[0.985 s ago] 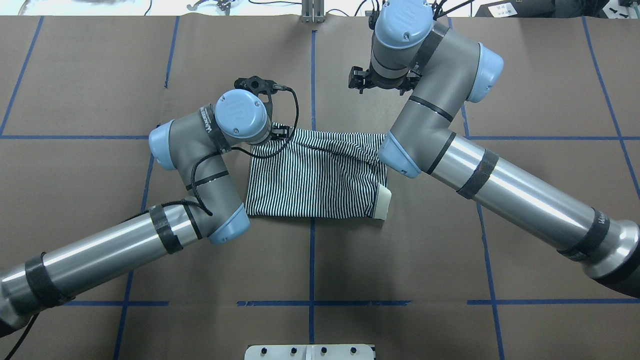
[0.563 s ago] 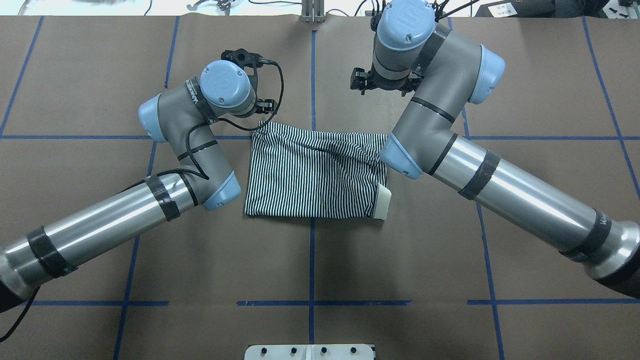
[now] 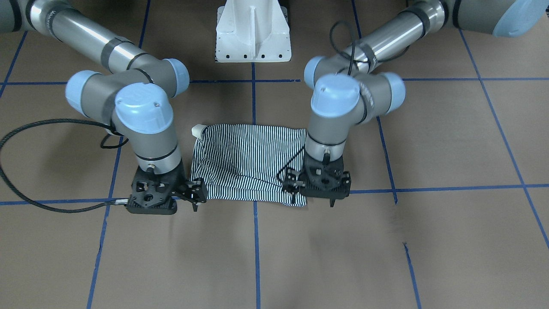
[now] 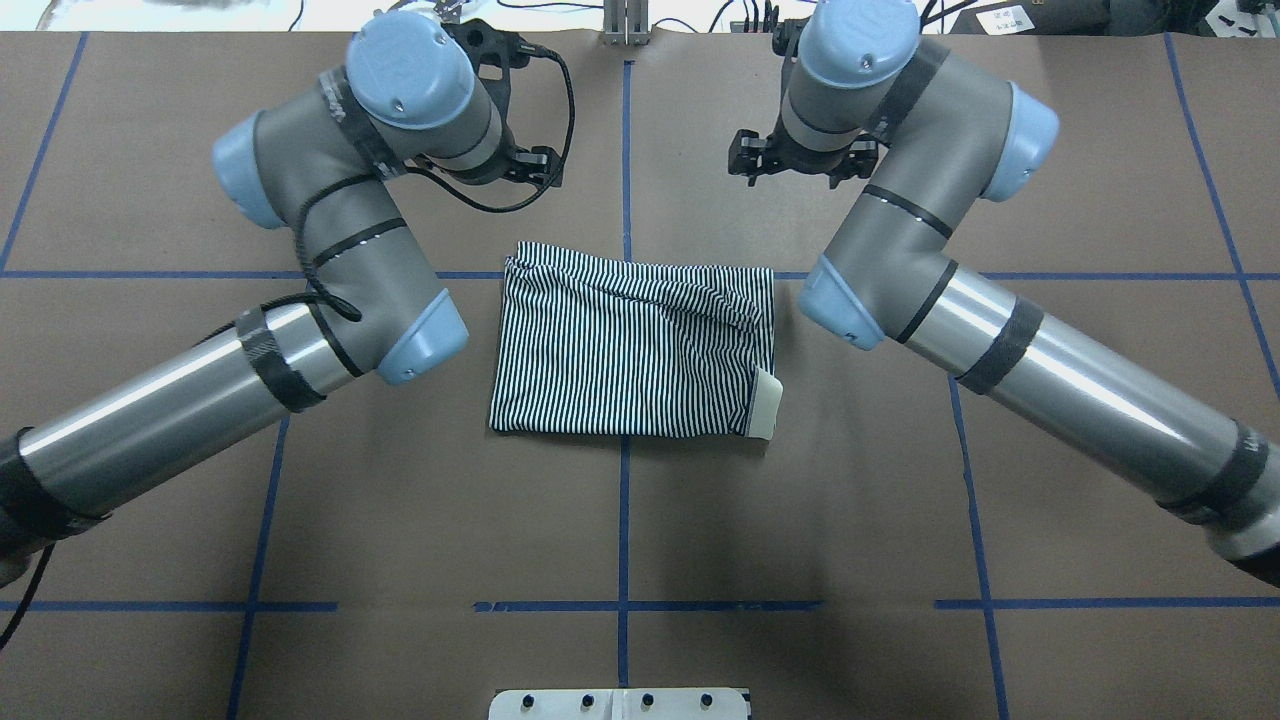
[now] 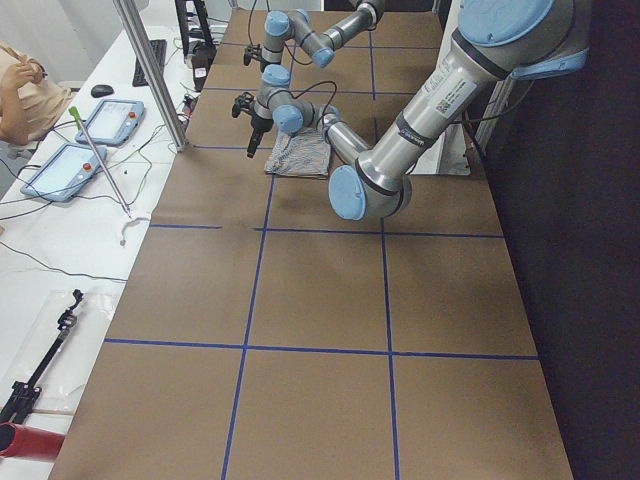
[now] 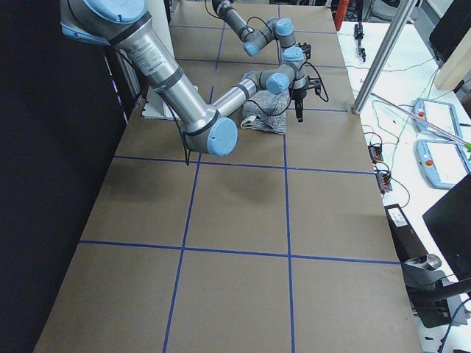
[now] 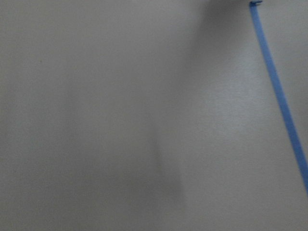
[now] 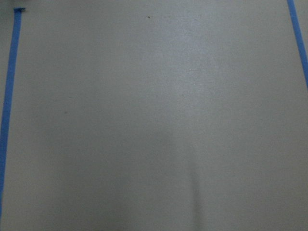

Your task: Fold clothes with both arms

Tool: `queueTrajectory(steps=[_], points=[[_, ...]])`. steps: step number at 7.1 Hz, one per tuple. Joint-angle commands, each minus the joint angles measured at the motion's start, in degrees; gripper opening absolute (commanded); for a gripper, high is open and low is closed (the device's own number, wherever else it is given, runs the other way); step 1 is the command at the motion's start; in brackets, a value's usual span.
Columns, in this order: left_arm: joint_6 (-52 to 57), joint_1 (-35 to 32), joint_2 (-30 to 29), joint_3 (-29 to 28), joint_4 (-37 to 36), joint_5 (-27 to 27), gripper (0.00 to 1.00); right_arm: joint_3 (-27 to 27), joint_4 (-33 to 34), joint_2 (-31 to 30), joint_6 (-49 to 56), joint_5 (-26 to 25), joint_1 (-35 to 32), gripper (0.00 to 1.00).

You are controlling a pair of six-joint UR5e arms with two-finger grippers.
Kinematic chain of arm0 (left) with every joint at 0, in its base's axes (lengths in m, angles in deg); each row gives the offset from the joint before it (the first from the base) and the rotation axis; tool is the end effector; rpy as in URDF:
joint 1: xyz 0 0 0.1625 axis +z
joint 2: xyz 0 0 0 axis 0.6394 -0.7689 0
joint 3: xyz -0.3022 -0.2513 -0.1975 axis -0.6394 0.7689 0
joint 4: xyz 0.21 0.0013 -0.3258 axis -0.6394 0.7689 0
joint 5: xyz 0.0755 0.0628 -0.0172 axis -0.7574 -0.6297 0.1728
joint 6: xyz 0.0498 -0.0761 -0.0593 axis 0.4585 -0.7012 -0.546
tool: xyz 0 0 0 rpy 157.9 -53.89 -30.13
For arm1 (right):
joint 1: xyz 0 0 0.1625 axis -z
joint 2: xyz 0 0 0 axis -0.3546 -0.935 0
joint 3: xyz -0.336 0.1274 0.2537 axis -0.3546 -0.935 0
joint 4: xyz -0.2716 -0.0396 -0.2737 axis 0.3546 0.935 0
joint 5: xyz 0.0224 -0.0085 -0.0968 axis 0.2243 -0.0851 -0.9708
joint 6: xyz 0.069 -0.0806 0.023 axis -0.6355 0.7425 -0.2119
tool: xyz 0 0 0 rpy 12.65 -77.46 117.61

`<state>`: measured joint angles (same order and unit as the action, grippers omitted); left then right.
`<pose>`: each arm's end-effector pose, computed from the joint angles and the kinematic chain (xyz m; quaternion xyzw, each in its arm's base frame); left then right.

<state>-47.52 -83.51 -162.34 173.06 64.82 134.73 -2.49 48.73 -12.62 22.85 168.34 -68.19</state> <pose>0.4592 -0.5955 0.2329 0.2136 0.3743 0.0035 0.9024 -0.4260 -0.6157 0.3025 0.1148 -0.3456 0.0747 0.9283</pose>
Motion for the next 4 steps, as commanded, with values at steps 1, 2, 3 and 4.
queueTrajectory(steps=[1, 2, 3, 4], points=[[18.2, -8.7, 9.0, 18.9, -13.1, 7.6, 1.0, 5.6, 4.8, -7.1, 17.7, 7.5, -10.0, 1.0], [27.9, -14.8, 14.5, 21.7, -12.9, 11.8, 1.0, 6.5, 4.2, -13.1, 29.3, 11.3, -16.3, 1.0], [37.8, -20.6, 17.8, 21.6, -12.8, 15.4, 1.0, 6.5, 4.3, -18.4, 42.1, 15.6, -23.3, 1.0], [46.2, -26.3, 21.5, 21.6, -12.7, 18.7, 1.0, 6.3, 4.3, -23.8, 51.2, 21.4, -30.1, 1.0]])
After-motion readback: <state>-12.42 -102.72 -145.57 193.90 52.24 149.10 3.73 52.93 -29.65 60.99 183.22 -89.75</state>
